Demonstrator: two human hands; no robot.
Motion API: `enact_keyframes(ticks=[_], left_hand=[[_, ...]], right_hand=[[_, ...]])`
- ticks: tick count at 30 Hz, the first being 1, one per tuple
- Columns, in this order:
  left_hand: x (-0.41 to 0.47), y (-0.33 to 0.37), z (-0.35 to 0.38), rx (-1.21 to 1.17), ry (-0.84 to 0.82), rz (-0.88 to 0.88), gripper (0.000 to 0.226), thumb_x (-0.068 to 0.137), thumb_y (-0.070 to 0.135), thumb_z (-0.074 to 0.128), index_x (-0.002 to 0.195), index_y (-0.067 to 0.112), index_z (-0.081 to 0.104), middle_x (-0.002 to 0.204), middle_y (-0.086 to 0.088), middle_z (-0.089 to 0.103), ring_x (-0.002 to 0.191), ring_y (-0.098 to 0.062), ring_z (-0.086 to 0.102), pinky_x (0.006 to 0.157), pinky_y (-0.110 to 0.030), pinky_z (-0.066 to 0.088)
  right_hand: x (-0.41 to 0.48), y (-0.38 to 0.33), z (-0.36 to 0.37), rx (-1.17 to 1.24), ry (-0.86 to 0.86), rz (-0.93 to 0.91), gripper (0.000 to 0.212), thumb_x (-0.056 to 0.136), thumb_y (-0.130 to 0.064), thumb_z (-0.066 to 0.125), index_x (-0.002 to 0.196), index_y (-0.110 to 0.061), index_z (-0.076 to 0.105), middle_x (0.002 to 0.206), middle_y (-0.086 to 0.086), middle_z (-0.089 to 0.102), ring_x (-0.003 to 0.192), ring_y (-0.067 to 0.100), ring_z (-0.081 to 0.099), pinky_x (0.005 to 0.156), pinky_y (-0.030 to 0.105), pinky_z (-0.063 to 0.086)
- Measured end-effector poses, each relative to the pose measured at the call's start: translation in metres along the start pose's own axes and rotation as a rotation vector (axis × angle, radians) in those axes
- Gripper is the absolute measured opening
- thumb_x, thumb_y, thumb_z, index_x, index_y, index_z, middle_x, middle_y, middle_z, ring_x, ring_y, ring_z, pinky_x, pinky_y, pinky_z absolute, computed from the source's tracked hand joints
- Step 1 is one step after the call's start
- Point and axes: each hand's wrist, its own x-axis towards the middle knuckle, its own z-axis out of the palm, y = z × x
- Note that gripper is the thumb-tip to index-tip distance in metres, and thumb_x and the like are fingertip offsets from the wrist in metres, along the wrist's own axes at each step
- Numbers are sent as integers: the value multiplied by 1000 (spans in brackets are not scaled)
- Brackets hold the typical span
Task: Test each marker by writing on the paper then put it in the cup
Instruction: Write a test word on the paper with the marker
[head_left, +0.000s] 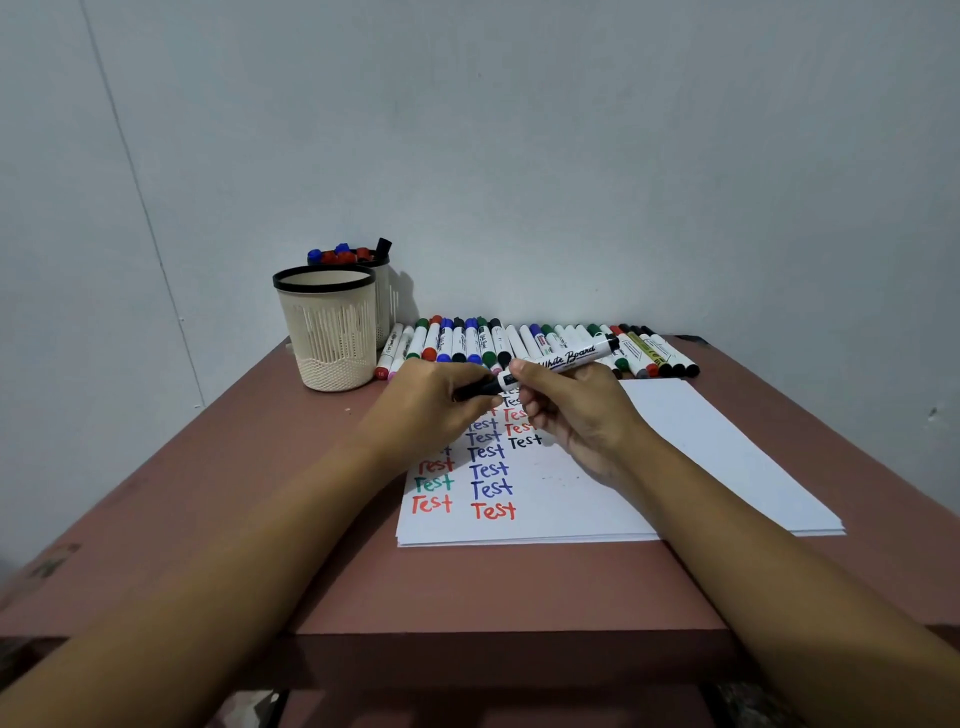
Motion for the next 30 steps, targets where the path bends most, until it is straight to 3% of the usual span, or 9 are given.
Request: enact_keyframes(ticks=[6,11,15,17,20,23,26,28,30], left_hand=[[2,0,5,65,62,107,19,80,19,63,87,2,71,71,-6,70,57,-14,60,56,-28,46],[2,1,8,86,63,152,10,81,11,66,83,1,69,67,-6,67,55,-8,49,57,-9,37],[3,-3,6,63,42,159,14,81,14,66,87,2,71,68,-6,68,54,-6,50,57,-14,41],[3,-1,5,-7,39,84,19,83,17,69,97,5,71,73,-3,69,55,-6,55,57,-14,44],[6,4,4,-288,36,-192,30,84,21,67,113,12,67,80,11,68,64,2,59,59,-10,46],[9,5,4,-478,39,-325,10,86,19,64,95,22,69,70,11,64,58,5,54,57,-10,41],[10,4,-2,-623,156,-461,6,86,15,64,88,21,65,72,3,62,63,-2,55,60,-17,45],[12,3,-10,-745,281,-547,5,87,12,63,91,15,64,74,-1,62,65,-9,56,61,-22,46],[16,0,-20,-749,365,-570,4,89,12,61,90,15,63,77,-2,65,67,-12,61,59,-24,50]], right_hand=[[2,0,4,113,20,22,21,88,-12,65,68,-7,63,54,5,53,46,11,47,46,19,44],[4,2,6,115,56,36,21,88,-14,65,68,-6,62,50,4,48,44,12,42,41,20,39],[4,1,5,98,43,32,22,88,-15,65,68,-7,62,53,5,47,46,11,41,42,19,39],[4,-2,4,77,42,34,22,88,-18,66,70,-7,61,53,3,46,48,11,40,44,19,38],[7,-6,3,68,83,54,25,86,-26,67,70,-9,61,53,1,46,48,10,39,44,19,36],[7,-7,3,93,129,102,32,87,-42,62,76,-11,61,58,3,51,51,12,46,48,22,40],[12,-8,-5,135,245,110,39,94,-50,47,92,-13,61,70,6,60,64,16,56,59,28,48],[15,-6,-8,-40,332,31,32,97,-43,45,103,-15,60,81,3,61,78,18,57,72,32,48],[14,1,-9,-423,340,-161,27,97,-32,49,115,-15,59,88,-2,60,91,18,56,79,31,44]])
